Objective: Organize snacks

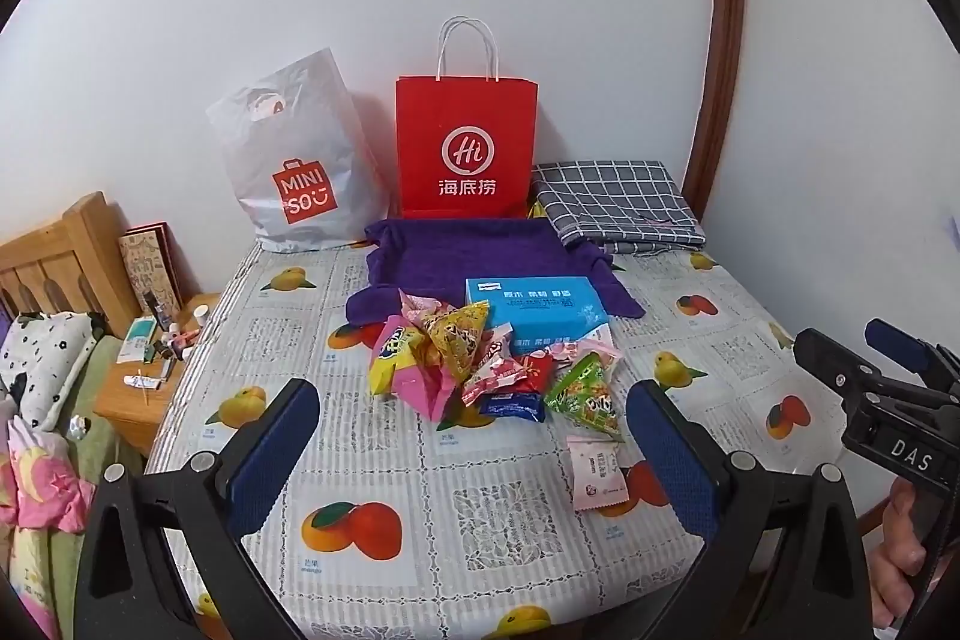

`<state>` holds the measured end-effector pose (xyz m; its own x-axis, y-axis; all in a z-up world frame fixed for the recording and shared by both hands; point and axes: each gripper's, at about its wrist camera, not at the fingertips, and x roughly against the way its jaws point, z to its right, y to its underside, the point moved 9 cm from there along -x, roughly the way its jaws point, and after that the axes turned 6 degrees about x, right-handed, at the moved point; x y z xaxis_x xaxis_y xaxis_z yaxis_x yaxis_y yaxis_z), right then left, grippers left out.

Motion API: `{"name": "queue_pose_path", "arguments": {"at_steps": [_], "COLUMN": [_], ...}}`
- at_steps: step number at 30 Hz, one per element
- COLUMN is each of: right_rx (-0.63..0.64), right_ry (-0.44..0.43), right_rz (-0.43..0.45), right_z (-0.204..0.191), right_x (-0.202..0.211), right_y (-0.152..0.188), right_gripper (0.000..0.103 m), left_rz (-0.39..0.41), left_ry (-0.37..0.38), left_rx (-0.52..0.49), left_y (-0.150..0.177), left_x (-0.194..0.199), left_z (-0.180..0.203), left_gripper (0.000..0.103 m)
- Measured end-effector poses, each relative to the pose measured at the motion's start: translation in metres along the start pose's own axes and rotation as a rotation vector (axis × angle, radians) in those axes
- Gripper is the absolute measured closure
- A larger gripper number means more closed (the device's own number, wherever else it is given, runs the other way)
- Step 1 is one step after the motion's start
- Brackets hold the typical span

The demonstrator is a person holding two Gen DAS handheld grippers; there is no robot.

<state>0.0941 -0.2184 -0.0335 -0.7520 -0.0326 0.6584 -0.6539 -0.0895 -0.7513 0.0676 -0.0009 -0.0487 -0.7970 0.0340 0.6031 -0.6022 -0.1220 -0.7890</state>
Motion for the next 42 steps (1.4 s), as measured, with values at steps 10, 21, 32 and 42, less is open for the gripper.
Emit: {"name": "queue_pose_path", "arguments": {"at_steps": [10, 21, 32, 42], "right_rx": [-0.005, -0.002, -0.008, -0.017], "right_ry": [-0.014, -0.02, -0.025, -0.028], "right_rz": [0.011, 0.021, 0.037, 0.039], "right_z": [-0.003, -0.008, -0.008, -0.008], "right_x": [0.005, 0.008, 0.011, 0.012], "right_y": [0.001, -0.001, -0.002, -0.003], "right_gripper": [0.007, 0.007, 0.007, 0.007], "left_rz": [0.005, 0.008, 0.012, 0.017], "left_ry": [0.0, 0.001, 0.0, 0.002], "left_rx": [0.001, 0.004, 0.006, 0.006], "left_y": [0.003, 0.0, 0.0, -0.001], "left_x": [0.002, 0.004, 0.005, 0.007], "left_z": [-0.001, -0.002, -0.003, -0.002], "left_gripper": [0.0, 0.0, 0.0, 0.0]}}
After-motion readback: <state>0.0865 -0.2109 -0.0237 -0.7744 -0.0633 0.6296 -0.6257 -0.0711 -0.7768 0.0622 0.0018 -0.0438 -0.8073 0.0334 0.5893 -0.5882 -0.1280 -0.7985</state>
